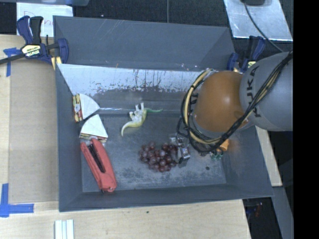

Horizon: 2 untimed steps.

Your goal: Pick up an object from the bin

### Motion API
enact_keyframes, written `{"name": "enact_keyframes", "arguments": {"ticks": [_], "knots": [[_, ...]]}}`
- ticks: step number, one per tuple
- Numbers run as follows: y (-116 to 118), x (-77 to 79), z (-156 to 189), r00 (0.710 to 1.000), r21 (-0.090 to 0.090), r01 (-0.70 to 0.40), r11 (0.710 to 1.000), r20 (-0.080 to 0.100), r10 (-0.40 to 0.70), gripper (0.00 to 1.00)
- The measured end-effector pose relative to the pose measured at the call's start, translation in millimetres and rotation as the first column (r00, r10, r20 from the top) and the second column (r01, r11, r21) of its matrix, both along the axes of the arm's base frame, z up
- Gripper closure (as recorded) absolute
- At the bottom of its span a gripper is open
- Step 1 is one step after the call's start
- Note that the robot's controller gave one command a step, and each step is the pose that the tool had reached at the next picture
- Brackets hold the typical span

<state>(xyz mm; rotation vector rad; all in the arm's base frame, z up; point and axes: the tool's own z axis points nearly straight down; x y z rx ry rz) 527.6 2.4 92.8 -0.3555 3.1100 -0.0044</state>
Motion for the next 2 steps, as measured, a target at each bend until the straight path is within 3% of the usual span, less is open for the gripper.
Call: {"name": "enact_keyframes", "arguments": {"ticks": [2], "knots": [[0.1,0.7,36.4,1.0,0.0,0.0,1.0,0.003,0.0,1.0]]}}
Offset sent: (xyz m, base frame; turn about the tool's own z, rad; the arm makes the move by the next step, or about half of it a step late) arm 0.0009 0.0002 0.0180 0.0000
